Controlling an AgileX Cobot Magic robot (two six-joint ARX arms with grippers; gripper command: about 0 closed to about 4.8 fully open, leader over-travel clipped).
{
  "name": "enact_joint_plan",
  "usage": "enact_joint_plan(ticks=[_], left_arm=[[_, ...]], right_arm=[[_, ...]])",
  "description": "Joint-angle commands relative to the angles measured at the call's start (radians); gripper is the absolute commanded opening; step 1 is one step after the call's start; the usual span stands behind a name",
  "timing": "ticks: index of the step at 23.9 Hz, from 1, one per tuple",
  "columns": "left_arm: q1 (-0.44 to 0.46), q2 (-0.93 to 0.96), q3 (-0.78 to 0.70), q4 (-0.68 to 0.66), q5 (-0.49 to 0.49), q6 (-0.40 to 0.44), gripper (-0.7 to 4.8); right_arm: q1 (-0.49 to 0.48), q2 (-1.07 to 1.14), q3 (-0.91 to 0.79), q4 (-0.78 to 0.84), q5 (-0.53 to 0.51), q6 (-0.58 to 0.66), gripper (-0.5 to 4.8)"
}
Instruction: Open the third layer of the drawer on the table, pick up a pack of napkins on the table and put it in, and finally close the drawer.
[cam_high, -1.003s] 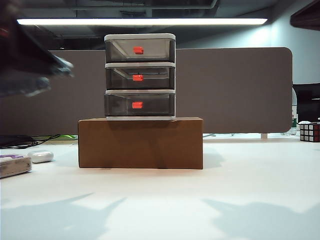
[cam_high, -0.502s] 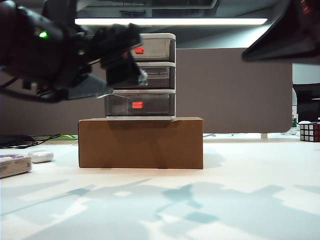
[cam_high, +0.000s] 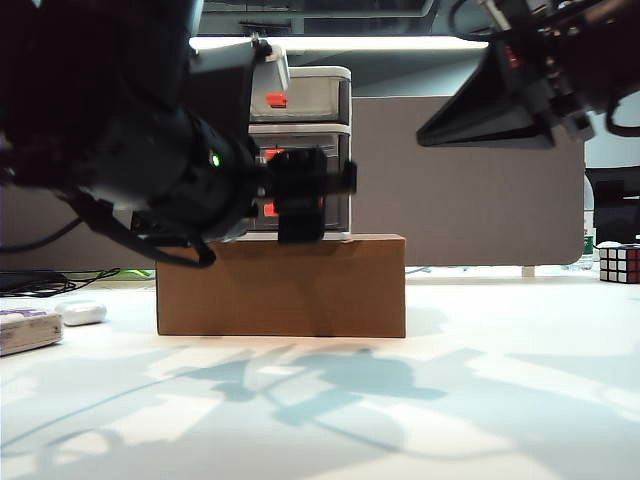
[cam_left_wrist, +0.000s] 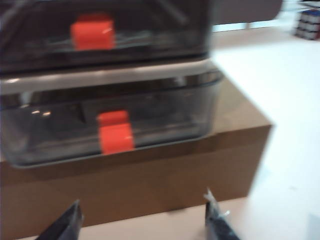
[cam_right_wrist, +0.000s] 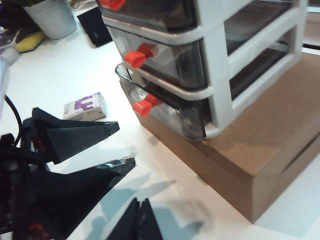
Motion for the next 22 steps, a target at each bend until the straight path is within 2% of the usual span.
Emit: enact_joint_plan(ticks=[1, 4, 6, 19, 22], left_arm=[[0.0, 0.032, 0.004, 0.125, -0.092, 0.001, 3.09], [0.018, 0.049, 0.005, 0.169, -0.073, 0.0, 3.05], [0.037, 0.077, 0.025, 0.188, -0.037, 0.0, 2.68], [0.05, 0.188, 0.157, 0.177, -0.043, 0.024, 2.68], [0.05, 0.19, 0.16, 0.177, -0.085, 0.024, 2.68]], right_arm=[[0.001, 0.043, 0.029, 0.014, -0.02, -0.05, -0.06], [0.002, 0.077, 0.041, 0.016, -0.023, -0.073, -0.05], [0.001, 0.119, 0.054, 0.013, -0.023, -0.111, -0.05], [0.0, 0.229, 0.116, 0.049, -0.072, -0.138, -0.06], [0.0, 0.229, 0.116, 0.066, -0.072, -0.138, -0.05]])
